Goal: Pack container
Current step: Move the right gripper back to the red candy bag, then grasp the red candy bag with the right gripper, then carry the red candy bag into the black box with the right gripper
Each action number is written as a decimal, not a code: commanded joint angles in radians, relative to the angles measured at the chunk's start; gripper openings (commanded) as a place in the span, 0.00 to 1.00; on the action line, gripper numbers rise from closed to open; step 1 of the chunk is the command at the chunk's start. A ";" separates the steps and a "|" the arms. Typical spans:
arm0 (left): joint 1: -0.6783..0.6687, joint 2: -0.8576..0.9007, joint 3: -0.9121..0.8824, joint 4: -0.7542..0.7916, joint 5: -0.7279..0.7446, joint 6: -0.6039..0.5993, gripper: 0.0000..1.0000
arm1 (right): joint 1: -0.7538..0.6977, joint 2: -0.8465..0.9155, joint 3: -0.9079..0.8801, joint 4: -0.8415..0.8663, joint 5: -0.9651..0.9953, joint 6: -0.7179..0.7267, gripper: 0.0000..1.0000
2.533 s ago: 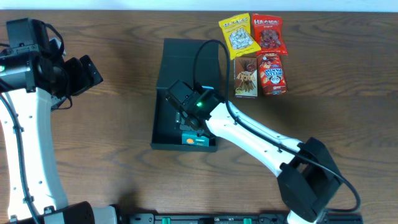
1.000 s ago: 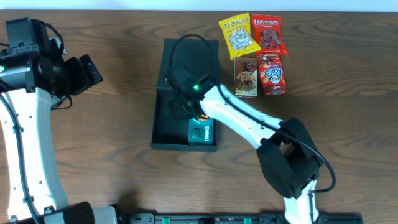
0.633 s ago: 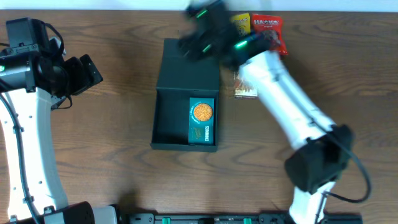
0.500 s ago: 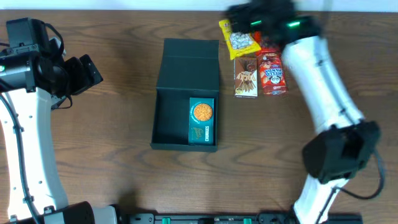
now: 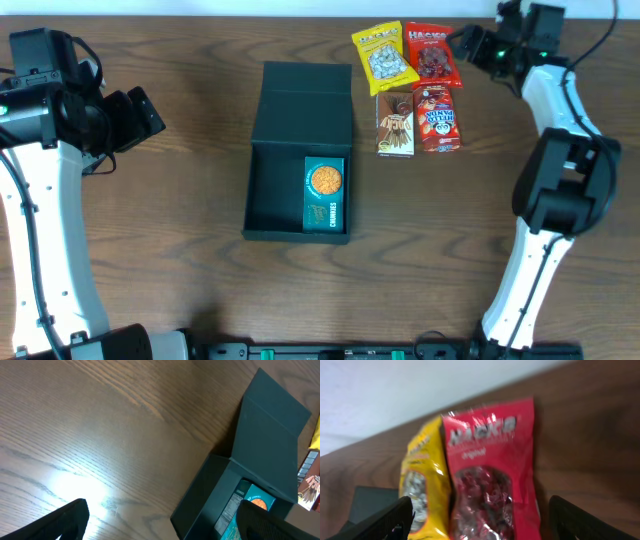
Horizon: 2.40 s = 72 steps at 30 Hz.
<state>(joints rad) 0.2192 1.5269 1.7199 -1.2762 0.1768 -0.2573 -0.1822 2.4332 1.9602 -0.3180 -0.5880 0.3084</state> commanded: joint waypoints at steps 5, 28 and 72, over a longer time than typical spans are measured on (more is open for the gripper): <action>0.003 -0.004 0.011 -0.002 0.000 -0.014 0.95 | 0.010 0.068 0.000 0.037 -0.052 0.081 0.86; 0.003 -0.004 0.011 0.005 -0.005 0.027 0.95 | 0.064 0.077 0.000 -0.093 -0.019 0.069 0.22; 0.003 -0.004 0.011 0.054 -0.060 0.103 0.95 | 0.232 -0.581 0.313 -0.772 0.162 -0.317 0.02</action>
<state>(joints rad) 0.2192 1.5272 1.7199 -1.2236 0.1501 -0.2039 0.0601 1.9606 2.3093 -1.1019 -0.4759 0.0277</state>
